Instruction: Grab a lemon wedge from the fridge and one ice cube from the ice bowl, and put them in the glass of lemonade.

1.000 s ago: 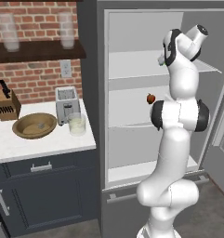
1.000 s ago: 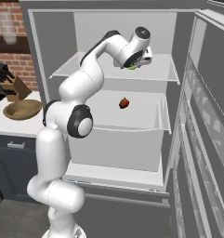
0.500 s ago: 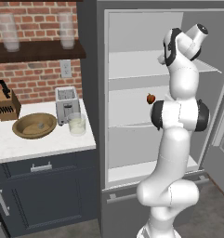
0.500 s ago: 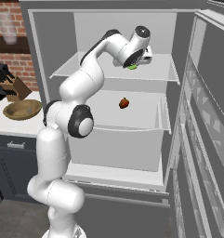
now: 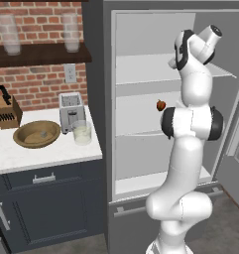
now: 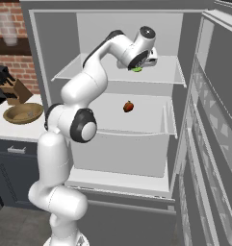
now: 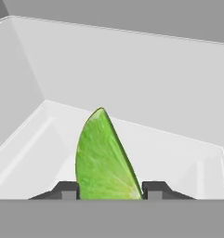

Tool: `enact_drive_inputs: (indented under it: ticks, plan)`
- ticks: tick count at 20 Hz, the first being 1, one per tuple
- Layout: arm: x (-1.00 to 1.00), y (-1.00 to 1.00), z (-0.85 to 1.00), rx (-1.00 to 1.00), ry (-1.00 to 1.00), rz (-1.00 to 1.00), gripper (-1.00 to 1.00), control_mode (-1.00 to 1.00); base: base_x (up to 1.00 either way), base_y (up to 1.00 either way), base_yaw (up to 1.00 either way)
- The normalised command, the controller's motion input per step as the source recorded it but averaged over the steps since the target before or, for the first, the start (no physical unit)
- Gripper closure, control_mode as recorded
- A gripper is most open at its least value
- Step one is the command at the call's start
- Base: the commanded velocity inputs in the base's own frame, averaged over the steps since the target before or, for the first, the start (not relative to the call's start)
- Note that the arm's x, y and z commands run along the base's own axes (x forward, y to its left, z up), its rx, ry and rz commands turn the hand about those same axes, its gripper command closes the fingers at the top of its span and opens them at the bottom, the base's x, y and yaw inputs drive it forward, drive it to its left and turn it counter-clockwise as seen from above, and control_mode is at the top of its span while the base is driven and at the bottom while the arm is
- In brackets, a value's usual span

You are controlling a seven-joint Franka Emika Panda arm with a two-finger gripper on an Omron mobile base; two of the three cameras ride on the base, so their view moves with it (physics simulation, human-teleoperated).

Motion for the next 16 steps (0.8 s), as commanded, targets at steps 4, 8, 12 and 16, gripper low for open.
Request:
enact_drive_inputs:
  ticks: [4, 8, 12, 16]
  plan:
    - [-0.61, 0.3, -0.11, 0.0, -0.06, 0.0, 1.0, -1.0, 0.0, 0.0, 0.0]
    - [-0.81, 0.49, -0.35, 0.0, -0.14, 0.0, 1.0, -1.0, 0.0, 0.0, 0.0]
    - [-0.73, 0.61, -0.32, 0.0, -0.2, 0.0, 1.0, -1.0, 0.0, 0.0, 0.0]
    - [-0.65, 0.58, 0.12, -0.01, -0.07, 0.0, 1.0, -1.0, 0.0, 0.0, 0.0]
